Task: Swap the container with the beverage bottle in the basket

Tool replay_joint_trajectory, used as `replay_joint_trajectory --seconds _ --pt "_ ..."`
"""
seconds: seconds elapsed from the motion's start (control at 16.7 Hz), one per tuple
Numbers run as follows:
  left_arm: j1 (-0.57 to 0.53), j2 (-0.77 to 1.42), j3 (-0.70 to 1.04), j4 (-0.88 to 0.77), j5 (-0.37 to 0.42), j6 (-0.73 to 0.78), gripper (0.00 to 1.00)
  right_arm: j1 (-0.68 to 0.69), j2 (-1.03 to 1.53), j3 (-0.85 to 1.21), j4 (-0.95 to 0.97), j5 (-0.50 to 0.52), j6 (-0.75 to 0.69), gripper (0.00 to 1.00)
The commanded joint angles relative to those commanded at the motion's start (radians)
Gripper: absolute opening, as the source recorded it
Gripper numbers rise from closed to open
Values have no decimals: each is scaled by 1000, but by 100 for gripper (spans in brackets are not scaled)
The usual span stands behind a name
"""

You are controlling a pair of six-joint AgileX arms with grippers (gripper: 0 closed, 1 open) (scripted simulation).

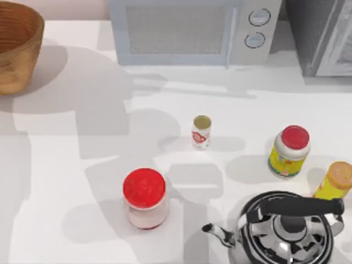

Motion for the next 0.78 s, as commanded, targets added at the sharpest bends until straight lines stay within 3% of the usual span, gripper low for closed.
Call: replay_joint_trajectory --seconds 0.6,0.78 --pt "0 0 0 0 0 0 98 0 0 0 0 0 0 100" --pt "0 0 0 0 0 0 100 0 0 0 0 0 0 100"
